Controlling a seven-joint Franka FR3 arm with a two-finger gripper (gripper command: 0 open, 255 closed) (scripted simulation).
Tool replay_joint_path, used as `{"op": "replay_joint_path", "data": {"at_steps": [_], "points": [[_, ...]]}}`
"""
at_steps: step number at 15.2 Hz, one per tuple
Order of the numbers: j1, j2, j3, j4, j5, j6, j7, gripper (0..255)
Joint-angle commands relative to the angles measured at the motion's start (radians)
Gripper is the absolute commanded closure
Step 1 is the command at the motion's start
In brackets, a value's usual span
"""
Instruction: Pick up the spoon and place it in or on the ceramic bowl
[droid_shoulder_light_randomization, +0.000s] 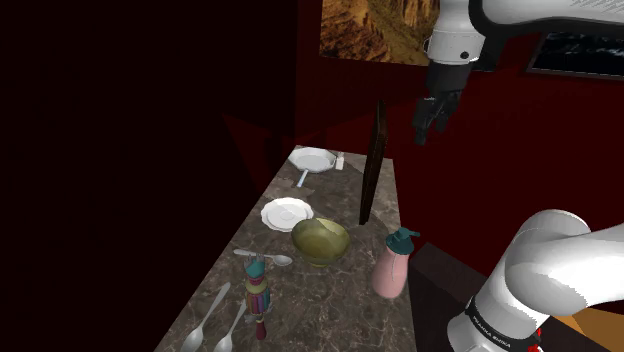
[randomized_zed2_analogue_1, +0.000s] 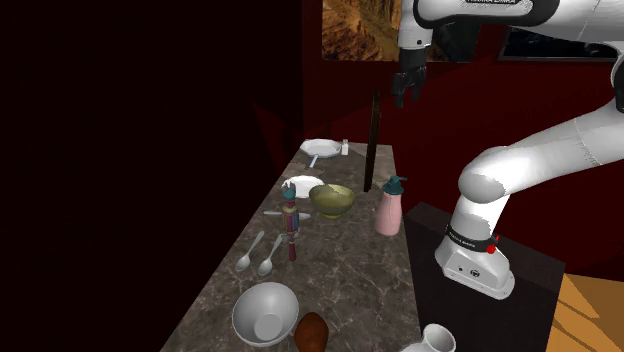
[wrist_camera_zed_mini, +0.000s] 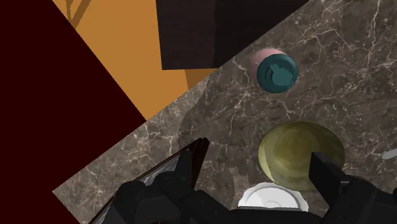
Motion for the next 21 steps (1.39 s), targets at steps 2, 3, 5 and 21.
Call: {"op": "replay_joint_path", "data": {"at_steps": [2, 3, 5, 21], "points": [[0.001, -0.004, 0.013, -0.027, 0.018, 0.022, 0.027, 0], [0.003, -0.007, 0.025, -0.054, 0.036, 0.044, 0.054, 0], [0.006, -0.009, 0.052, -0.103, 0.073, 0.090, 0.107, 0], [0.054, 0.213, 0.316, -0.314, 0.360, 0.567, 0.495, 0]]}}
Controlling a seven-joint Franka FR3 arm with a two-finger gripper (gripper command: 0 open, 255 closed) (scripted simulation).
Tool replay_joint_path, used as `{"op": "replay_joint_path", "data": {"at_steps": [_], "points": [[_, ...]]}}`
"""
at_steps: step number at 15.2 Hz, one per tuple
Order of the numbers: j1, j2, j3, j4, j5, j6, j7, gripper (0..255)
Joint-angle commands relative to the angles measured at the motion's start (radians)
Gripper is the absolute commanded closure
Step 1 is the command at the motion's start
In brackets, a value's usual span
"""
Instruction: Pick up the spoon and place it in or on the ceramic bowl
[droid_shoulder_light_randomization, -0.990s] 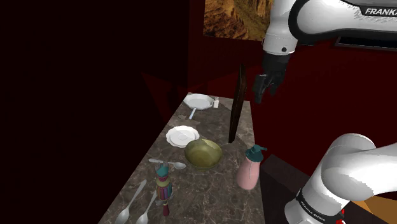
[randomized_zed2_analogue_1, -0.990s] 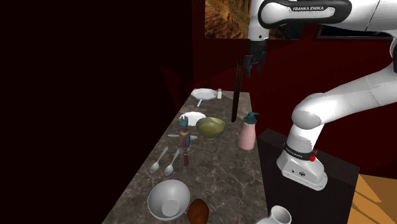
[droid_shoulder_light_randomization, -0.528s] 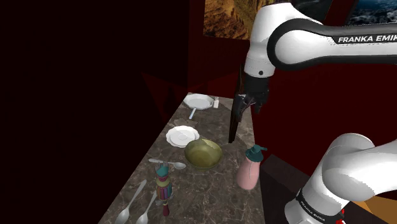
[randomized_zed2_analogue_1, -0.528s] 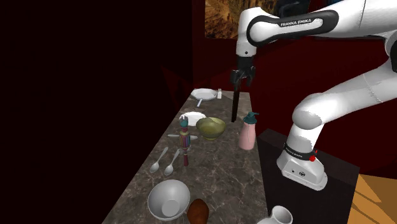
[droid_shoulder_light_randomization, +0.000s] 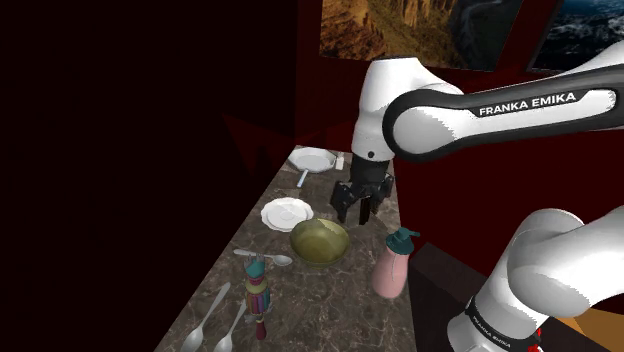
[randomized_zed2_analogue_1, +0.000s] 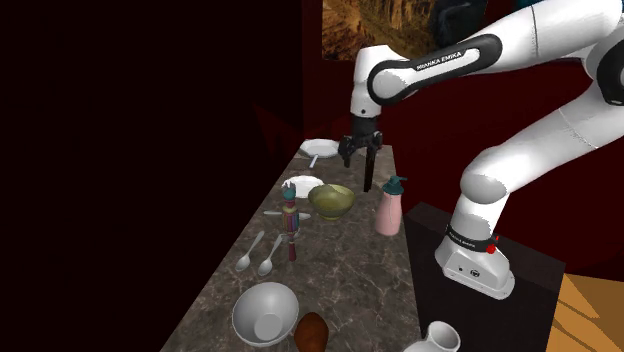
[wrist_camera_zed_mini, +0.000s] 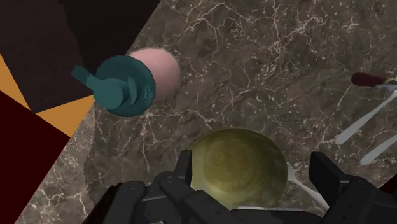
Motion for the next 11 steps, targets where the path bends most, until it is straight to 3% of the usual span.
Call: {"op": "replay_joint_path", "data": {"at_steps": [1, 7, 11], "points": [[0.002, 0.068, 0.041, 0.003, 0.030, 0.078, 0.050, 0], [-0.005, 0.275, 0.153, 0.034, 0.080, 0.292, 0.191, 0], [-0.023, 0.438, 0.225, 0.084, 0.062, 0.430, 0.302, 0]]}}
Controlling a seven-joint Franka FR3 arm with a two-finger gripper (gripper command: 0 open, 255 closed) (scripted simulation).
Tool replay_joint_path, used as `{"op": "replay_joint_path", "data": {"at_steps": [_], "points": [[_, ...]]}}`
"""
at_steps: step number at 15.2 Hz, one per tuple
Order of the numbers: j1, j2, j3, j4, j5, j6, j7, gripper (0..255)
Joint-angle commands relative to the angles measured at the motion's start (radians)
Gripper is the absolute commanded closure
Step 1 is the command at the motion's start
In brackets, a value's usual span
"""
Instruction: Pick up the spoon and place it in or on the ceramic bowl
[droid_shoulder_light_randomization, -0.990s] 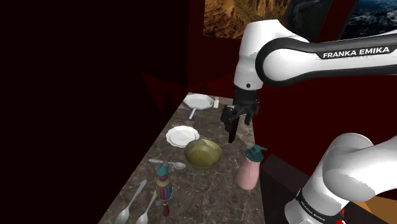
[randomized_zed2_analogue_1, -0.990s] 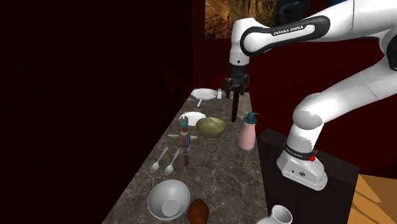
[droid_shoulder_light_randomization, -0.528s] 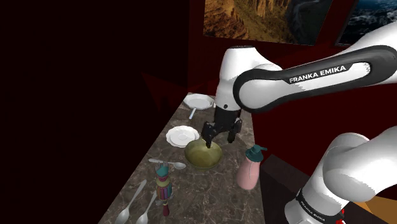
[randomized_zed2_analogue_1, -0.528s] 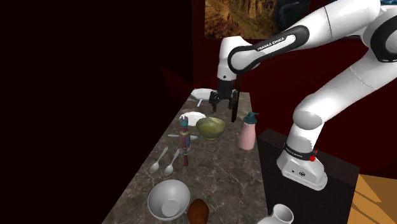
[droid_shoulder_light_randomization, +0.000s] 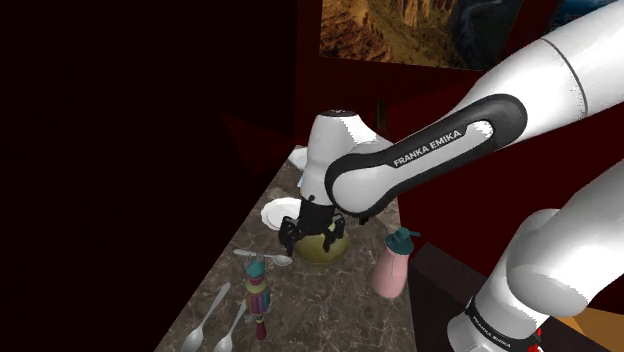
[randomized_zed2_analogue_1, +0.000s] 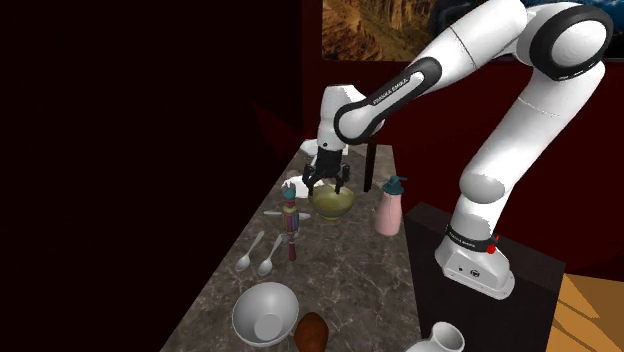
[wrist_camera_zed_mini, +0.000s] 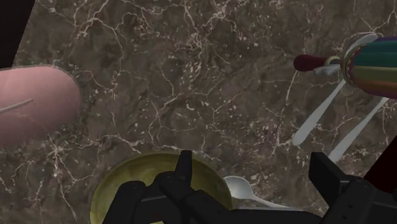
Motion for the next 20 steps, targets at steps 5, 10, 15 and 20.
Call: {"op": "replay_joint_path", "data": {"at_steps": [5, 10, 15, 20], "points": [[-0.023, 0.270, 0.079, 0.108, -0.126, 0.191, 0.219, 0], [0.038, 0.499, 0.041, 0.238, -0.316, 0.299, 0.442, 0], [0.159, 0.697, -0.058, 0.404, -0.434, 0.359, 0.601, 0], [0.254, 0.854, -0.130, 0.573, -0.473, 0.383, 0.688, 0]]}}
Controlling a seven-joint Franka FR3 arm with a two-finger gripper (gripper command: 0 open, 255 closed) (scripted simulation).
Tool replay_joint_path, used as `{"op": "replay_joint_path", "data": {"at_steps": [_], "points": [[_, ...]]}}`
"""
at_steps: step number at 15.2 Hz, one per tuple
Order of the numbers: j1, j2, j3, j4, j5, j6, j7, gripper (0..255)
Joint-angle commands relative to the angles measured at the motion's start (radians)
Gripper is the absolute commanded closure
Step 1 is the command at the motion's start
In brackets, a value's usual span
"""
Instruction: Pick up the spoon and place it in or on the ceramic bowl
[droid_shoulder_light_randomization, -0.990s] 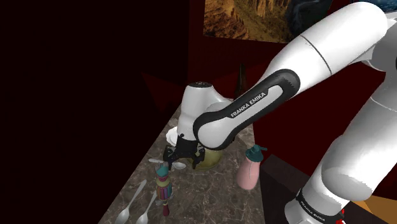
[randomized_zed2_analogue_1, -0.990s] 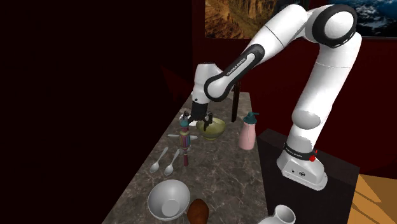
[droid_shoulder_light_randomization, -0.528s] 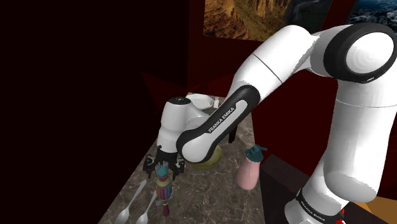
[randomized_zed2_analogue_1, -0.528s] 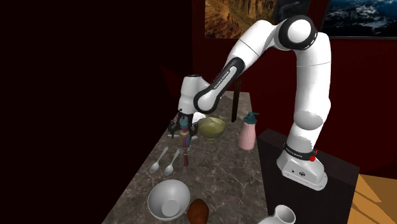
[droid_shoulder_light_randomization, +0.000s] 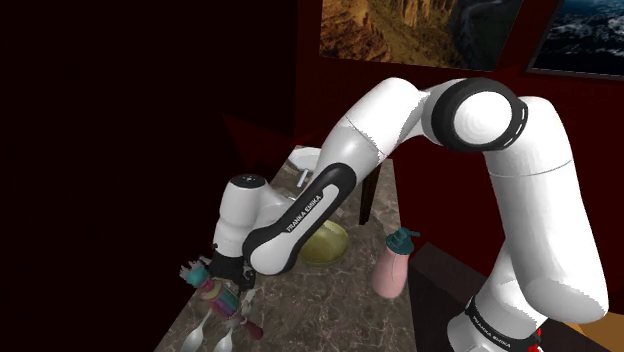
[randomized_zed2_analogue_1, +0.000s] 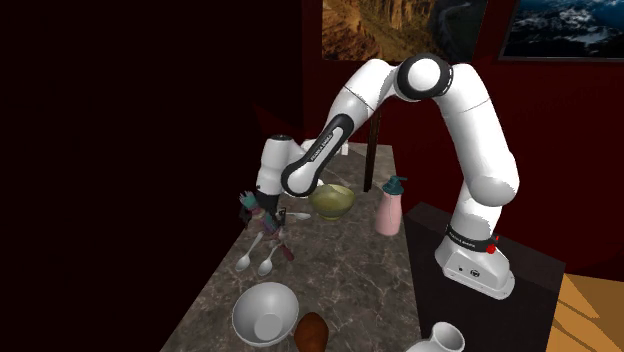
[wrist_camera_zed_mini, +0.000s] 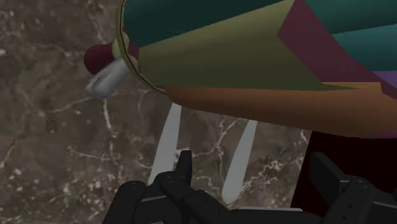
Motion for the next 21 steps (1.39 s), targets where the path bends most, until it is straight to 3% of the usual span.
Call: {"op": "replay_joint_path", "data": {"at_steps": [1, 7, 15, 16, 21], "points": [[0.024, 0.035, -0.017, 0.033, -0.009, 0.009, 0.020, 0], [0.067, 0.122, -0.054, 0.084, -0.035, 0.048, 0.038, 0], [0.067, 0.122, -0.054, 0.084, -0.035, 0.048, 0.038, 0], [0.067, 0.122, -0.054, 0.084, -0.035, 0.048, 0.038, 255], [0.067, 0.122, -0.054, 0.084, -0.035, 0.048, 0.038, 255]]}}
